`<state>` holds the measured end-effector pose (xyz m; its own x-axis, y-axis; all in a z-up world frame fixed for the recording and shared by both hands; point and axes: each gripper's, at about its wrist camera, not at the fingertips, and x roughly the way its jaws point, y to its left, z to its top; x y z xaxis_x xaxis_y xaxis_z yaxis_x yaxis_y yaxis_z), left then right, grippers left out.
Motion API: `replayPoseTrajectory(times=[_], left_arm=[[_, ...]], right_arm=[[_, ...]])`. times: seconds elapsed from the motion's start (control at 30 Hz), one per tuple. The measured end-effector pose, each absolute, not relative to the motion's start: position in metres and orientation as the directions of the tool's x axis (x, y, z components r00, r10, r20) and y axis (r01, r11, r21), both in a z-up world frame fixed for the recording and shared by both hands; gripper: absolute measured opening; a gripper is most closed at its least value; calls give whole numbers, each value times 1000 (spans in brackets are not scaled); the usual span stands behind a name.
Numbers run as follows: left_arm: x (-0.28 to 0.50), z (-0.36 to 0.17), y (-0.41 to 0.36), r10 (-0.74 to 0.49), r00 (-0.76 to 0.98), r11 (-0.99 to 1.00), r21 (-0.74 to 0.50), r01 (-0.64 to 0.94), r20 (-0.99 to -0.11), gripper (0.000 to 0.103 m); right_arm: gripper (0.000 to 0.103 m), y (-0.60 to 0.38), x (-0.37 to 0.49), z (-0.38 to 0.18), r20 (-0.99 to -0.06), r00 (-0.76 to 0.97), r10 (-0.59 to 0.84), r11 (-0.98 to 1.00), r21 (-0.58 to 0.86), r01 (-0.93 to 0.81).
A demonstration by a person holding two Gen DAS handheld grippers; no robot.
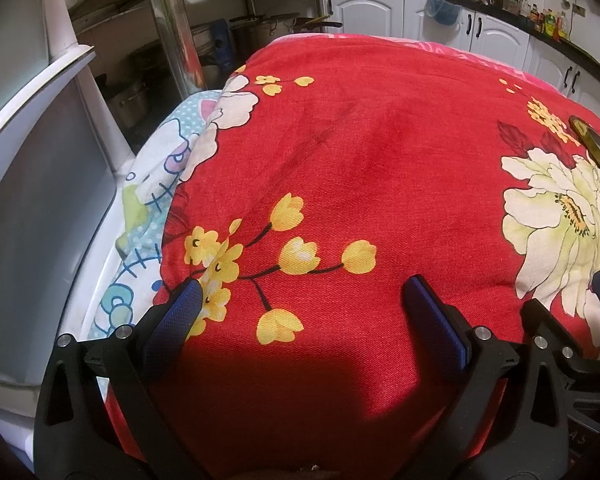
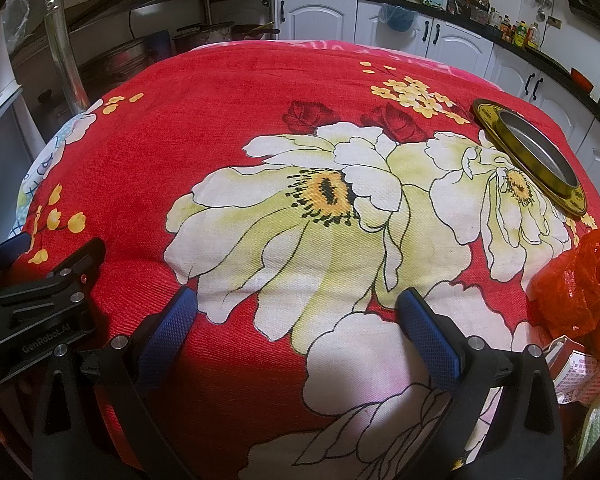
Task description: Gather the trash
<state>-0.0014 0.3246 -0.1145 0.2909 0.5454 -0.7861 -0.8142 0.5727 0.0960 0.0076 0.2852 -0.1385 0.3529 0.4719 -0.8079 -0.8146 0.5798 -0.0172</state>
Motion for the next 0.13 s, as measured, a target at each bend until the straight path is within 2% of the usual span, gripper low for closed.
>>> replayPoseTrajectory(times=[0.13], left_arm=[[-2,-115,325,546,291,573,96,-814,-786,93]], right_arm=[[98,282,10,-139,-808,353,472,580,-17,-815]])
